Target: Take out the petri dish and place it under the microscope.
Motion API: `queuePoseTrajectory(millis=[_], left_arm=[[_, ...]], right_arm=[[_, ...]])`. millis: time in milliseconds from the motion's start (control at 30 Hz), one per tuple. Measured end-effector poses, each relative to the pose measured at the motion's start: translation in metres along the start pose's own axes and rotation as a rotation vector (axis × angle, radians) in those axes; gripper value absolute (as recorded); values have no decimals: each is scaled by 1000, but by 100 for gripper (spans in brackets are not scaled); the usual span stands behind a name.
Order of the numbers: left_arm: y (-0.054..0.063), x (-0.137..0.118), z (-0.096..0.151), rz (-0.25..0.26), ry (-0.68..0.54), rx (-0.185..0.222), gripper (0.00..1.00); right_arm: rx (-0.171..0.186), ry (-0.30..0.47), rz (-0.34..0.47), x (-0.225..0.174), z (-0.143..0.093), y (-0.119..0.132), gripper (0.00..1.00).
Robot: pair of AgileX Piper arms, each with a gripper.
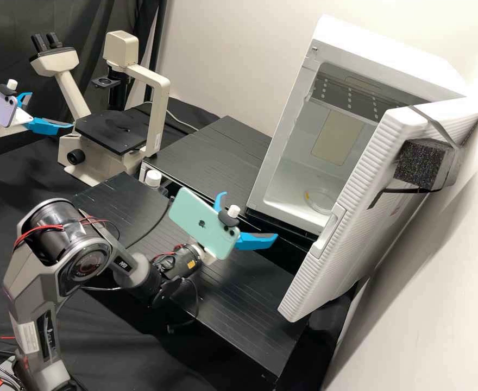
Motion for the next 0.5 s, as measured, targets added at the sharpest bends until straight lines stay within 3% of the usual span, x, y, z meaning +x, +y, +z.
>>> queuePoseTrajectory(millis=[200, 500], left_arm=[[0, 0, 0, 0, 0, 0, 100], [0, 0, 0, 0, 0, 0, 100]], right_arm=[[-16, 1, 84, 29, 8, 23, 100], [-53, -51, 72, 95, 23, 27, 100]])
